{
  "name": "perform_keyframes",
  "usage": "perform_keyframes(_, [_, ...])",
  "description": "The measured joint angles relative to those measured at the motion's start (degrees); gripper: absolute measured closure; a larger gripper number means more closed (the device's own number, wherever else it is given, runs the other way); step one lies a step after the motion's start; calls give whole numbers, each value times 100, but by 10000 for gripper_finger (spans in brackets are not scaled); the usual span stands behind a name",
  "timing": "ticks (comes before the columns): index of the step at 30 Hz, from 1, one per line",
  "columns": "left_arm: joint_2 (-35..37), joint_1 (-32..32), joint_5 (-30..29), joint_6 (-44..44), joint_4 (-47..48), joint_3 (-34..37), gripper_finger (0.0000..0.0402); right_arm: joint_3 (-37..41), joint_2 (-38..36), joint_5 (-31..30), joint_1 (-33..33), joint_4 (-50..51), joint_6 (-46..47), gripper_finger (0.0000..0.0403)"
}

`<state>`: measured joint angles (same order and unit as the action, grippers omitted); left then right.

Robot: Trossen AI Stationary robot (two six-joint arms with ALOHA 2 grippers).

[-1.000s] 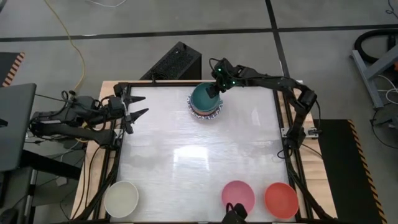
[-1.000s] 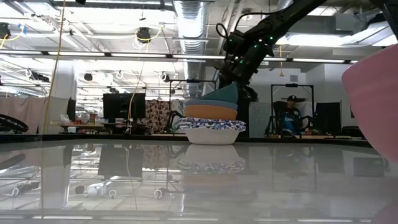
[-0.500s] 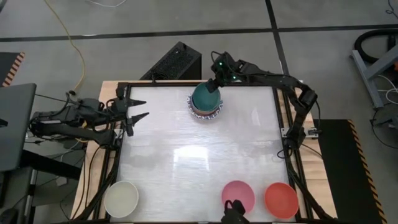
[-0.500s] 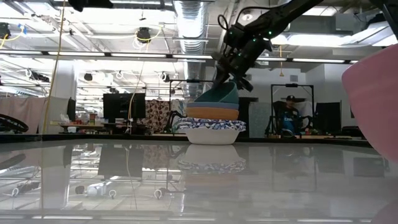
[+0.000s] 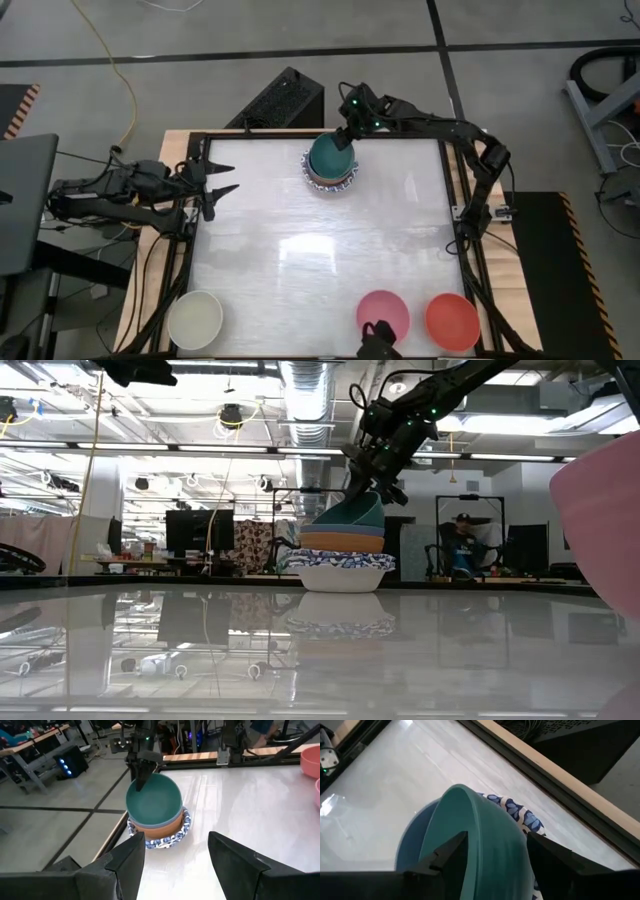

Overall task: Nest bowls inside each other
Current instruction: Stack the green bowl on top of the blue bowl

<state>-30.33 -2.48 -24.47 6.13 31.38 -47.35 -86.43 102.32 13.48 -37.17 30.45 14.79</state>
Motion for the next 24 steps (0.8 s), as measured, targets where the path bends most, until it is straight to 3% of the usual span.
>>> perform_keyframes(11, [0,0,7,-75,9,0,194,0,-6,4,132,69,-466,179])
perform_keyframes(24, [0,0,20,-187,7,0,194,-4,-709,10,-42,79,-423,187])
